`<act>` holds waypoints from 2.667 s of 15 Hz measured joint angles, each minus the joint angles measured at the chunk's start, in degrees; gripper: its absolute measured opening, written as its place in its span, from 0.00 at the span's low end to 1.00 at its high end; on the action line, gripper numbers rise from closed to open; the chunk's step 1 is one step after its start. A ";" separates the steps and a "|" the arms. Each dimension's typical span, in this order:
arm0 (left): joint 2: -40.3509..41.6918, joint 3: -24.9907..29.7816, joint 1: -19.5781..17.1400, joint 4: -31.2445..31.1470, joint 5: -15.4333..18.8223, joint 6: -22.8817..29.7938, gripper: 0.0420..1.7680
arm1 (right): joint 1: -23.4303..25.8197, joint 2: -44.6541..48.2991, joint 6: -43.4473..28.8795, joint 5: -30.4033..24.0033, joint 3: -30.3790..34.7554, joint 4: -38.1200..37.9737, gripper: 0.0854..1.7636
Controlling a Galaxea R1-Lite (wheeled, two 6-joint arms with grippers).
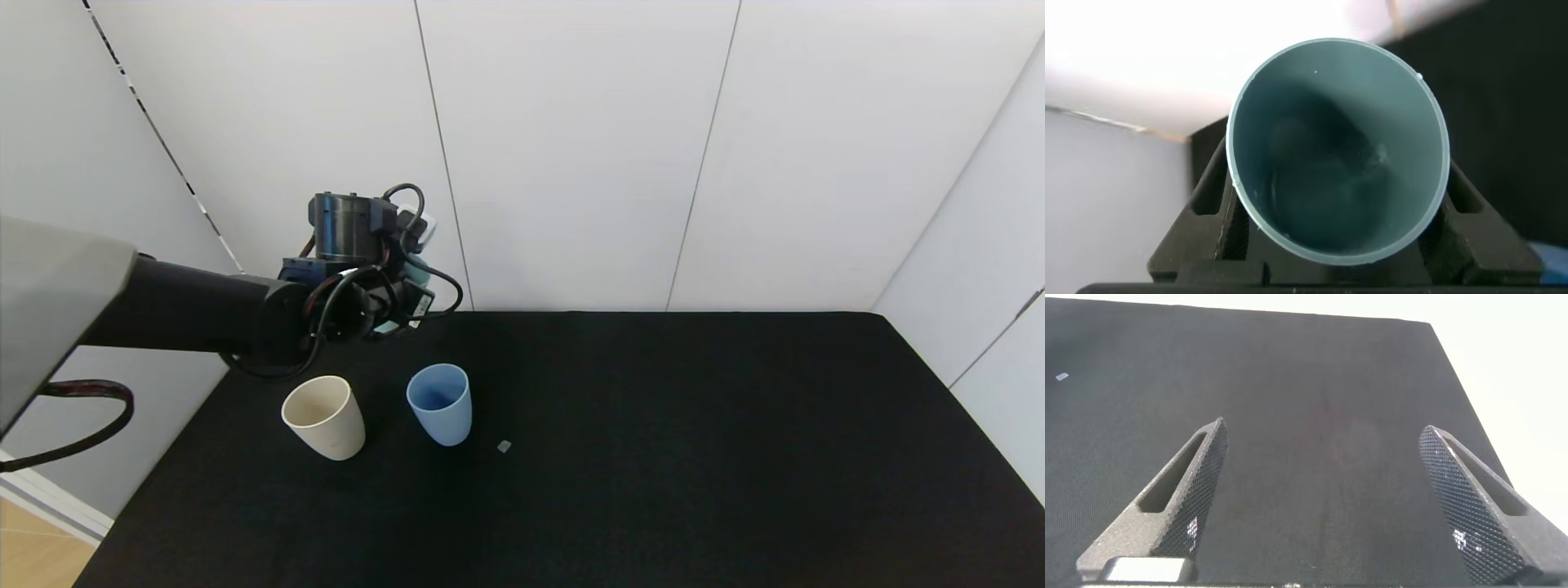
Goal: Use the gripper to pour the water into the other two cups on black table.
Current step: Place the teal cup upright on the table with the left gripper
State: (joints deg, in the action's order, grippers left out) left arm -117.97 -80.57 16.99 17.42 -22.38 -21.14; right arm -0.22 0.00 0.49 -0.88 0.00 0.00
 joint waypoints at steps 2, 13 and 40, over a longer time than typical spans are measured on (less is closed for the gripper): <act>-3.72 -4.85 -0.13 -0.04 1.83 4.52 0.64 | 0.00 0.00 0.02 0.00 0.00 0.00 0.97; -15.91 -14.01 -5.03 2.94 6.23 17.64 0.64 | -0.02 0.00 0.02 0.02 0.00 0.00 0.97; -22.80 -15.69 -5.95 5.27 6.12 22.46 0.64 | -0.02 0.00 0.00 0.04 0.00 0.00 0.97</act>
State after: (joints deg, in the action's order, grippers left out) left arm -140.76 -96.26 11.04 22.69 -16.26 1.32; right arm -0.24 0.00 0.49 -0.84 0.00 0.00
